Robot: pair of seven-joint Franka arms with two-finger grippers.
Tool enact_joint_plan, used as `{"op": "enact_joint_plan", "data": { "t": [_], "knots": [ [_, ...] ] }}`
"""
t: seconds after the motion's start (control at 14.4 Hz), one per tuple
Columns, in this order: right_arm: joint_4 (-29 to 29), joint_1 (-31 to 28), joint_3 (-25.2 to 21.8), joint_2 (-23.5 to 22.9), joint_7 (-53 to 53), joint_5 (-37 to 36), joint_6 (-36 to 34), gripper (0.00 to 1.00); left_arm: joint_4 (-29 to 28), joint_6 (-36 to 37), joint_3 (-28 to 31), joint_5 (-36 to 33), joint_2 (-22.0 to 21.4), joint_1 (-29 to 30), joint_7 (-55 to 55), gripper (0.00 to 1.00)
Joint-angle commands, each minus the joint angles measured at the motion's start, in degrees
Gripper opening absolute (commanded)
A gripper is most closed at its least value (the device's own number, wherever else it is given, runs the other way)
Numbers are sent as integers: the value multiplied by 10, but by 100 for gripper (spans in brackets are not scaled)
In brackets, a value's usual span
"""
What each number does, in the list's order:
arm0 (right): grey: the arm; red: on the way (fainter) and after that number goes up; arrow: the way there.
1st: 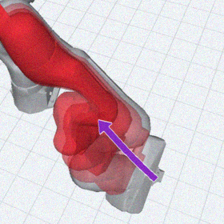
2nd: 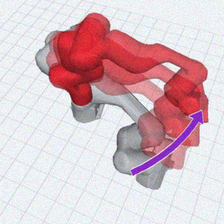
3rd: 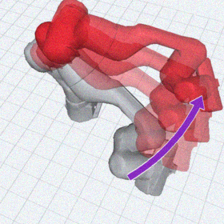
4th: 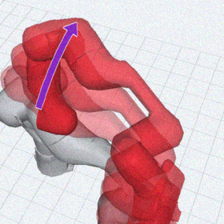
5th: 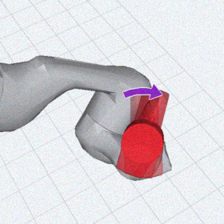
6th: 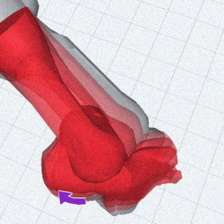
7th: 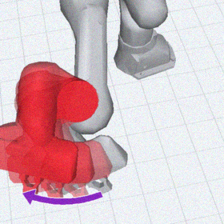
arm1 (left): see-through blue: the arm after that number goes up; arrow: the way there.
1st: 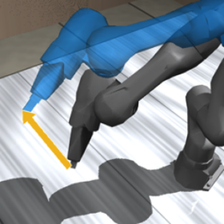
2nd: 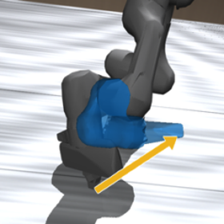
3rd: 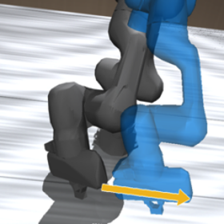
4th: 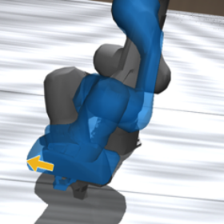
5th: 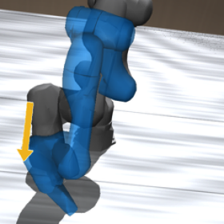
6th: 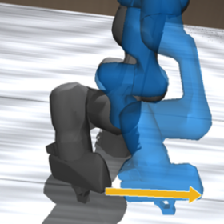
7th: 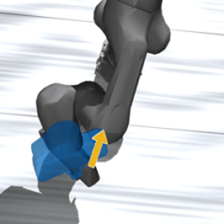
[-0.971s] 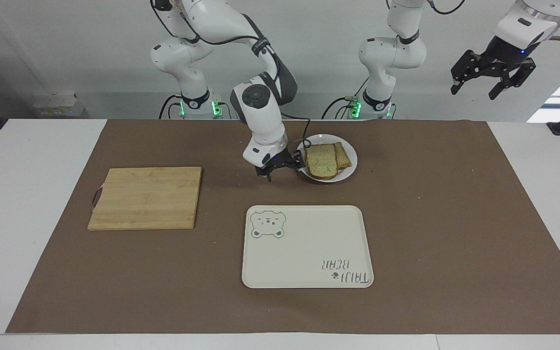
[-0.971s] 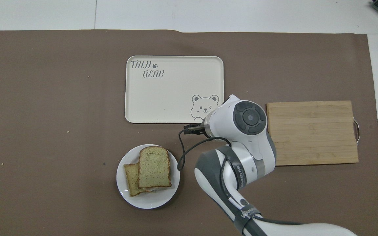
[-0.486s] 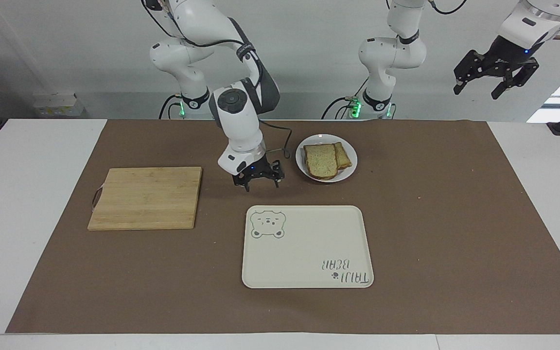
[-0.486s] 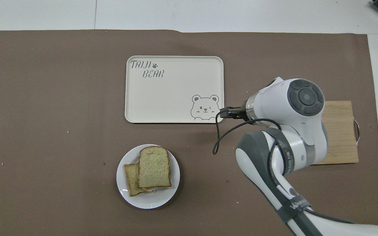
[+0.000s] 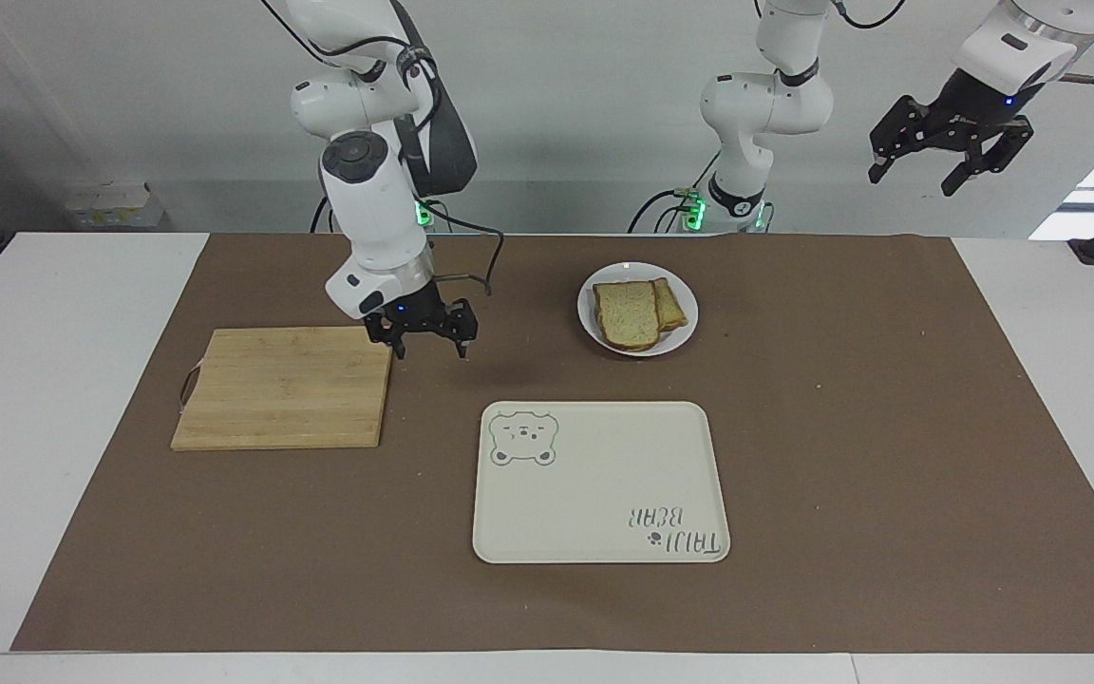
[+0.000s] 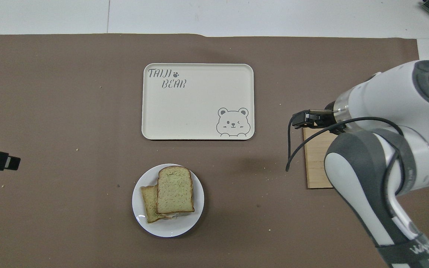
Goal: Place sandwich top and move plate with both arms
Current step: 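Withdraw the right gripper while the left gripper reaches toward the plate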
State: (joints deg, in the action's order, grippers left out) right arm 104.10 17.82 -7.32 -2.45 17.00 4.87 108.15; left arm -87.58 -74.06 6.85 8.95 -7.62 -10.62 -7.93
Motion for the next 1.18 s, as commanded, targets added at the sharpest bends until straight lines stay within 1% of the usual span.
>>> {"op": "enact_joint_plan", "data": {
  "t": [0.0,0.14,0.21,0.42,0.55,0.62,0.9,1.04,1.11],
  "knots": [
    [-5,-45,7,40,-7,-13,-44,100,-106,-45,-5,4,-72,-32,8,100],
    [-7,-73,7,61,-27,-13,-63,100,-155,-64,-5,5,-105,-36,8,100],
    [-8,-83,6,65,-49,-13,-72,100,-179,-73,-4,12,-111,-35,6,100],
    [-24,-102,-4,67,-107,-19,-102,100,-260,-149,-4,41,-122,-26,5,100],
    [-63,-110,-5,66,-136,-54,-132,100,-309,-203,-3,79,-122,-14,5,100],
    [-83,-115,-7,64,-145,-54,-150,100,-329,-229,-3,96,-122,-7,5,100],
    [-132,-120,-16,65,-149,-55,-198,100,-428,-349,-3,149,-130,9,-5,100],
    [-154,-119,-15,66,-148,-58,-224,100,-457,-384,-3,172,-130,9,-14,100],
    [-152,-118,-11,68,-148,-58,-223,100,-475,-401,-2,196,-130,10,-37,100]
  ]
}}
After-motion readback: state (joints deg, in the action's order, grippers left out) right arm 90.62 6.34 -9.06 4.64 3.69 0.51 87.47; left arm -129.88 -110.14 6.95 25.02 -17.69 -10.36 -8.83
